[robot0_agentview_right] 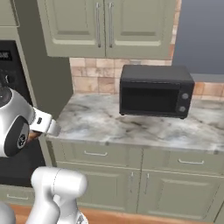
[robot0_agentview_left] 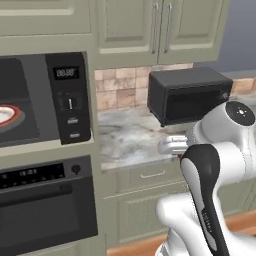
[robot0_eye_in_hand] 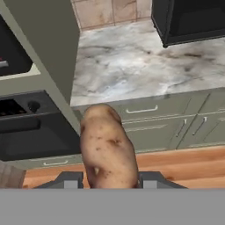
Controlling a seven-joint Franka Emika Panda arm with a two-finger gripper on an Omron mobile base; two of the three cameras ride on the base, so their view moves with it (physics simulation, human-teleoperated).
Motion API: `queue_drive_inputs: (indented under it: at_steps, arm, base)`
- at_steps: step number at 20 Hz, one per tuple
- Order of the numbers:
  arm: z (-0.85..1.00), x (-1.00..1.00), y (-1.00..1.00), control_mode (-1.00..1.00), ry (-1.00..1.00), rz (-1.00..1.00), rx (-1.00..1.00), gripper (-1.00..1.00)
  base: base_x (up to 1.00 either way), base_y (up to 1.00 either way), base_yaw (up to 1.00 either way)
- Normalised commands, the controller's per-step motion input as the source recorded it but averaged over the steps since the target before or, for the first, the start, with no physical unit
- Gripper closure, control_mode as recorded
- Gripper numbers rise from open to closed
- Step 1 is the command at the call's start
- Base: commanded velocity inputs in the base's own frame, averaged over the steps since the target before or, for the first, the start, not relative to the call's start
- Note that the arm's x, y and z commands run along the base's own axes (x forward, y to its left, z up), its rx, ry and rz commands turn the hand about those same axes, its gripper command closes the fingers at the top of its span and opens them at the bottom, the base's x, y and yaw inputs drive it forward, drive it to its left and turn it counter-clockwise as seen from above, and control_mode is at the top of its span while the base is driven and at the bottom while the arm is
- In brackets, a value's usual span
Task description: Retrieve the reheated potato from the microwave, then place the potato, cheese, and condiment on the cutting board.
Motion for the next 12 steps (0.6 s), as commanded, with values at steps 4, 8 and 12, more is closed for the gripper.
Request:
queue_drive_inputs:
  at_steps: [4,8,12]
  arm:
    - [0.00,0.00,0.00,1.00,0.00,0.00,0.00,1.00]
    - [0.00,0.00,0.00,1.00,0.00,0.00,0.00,1.00]
    - [0.00,0.00,0.00,1.00,0.00,0.00,0.00,1.00]
  base:
    - [0.19,-0.77,0.00]
    - [0.23,-0.78,0.00]
    - [0.27,-0.77,0.00]
